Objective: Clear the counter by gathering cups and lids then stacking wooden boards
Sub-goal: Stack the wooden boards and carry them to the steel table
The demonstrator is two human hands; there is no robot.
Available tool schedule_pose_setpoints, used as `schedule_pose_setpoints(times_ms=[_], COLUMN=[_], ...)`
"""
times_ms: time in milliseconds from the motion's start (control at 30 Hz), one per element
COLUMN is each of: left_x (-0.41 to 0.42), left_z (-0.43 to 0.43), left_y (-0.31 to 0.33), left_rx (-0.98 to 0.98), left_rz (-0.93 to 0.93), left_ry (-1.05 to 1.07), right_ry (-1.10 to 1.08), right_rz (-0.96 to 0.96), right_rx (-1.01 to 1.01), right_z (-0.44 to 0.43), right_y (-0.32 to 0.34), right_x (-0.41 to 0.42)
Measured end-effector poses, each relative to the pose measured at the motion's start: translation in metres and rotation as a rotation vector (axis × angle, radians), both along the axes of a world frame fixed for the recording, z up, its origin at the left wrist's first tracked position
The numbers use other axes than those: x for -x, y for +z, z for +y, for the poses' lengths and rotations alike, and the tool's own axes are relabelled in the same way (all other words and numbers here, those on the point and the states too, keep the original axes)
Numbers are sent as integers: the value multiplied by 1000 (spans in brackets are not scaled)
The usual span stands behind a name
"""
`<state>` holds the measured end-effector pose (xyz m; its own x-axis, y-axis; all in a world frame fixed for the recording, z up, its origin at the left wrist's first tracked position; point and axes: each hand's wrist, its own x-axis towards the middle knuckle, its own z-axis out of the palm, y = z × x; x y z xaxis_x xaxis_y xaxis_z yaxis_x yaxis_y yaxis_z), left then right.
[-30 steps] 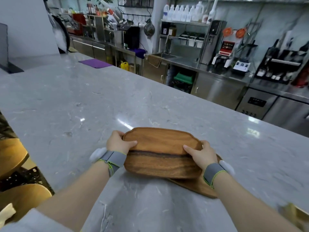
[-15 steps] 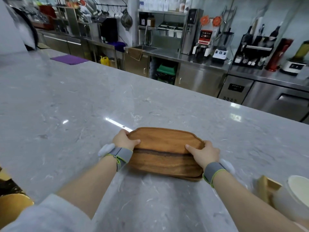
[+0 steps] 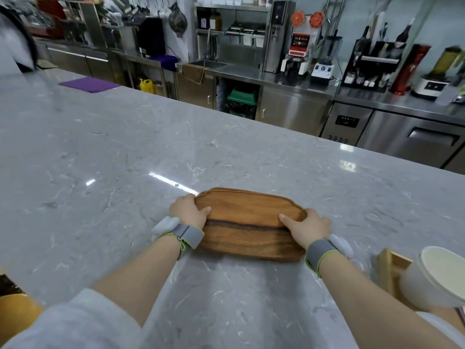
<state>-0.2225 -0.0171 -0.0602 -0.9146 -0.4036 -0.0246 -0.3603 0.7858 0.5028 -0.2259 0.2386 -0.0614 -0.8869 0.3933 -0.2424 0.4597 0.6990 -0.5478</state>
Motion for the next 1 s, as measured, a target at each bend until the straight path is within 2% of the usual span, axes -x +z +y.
schedule_pose_setpoints(times_ms=[100,167,233,400,600,800,1000], left_x=[-2,-4,-6,-2,9,25,33], left_z=[0,-1,-1,0,-1,-3,5], left_y=[-1,-4,-7,-9,-15,-10,0], left_rx=[59,-11,-94,-145,-140,-167,-82], left_rz=[-8,-1,12,12,1,-162,-223], left_ry=[-23,-33,-15,11,7,132,78], right_ry=[10,21,42,30,19,-94,-4], right_rz=[-16,-33,-61,-52,-29,-20,-73], right_rx=[-76,-100,-53,114,144,135,110], right_z=[-4,-7,-7,-4,-1,4,4], right_y=[3,4,3,0,-8,-8,-6], right_x=[-3,-6,-9,-14,-15,-11,-14])
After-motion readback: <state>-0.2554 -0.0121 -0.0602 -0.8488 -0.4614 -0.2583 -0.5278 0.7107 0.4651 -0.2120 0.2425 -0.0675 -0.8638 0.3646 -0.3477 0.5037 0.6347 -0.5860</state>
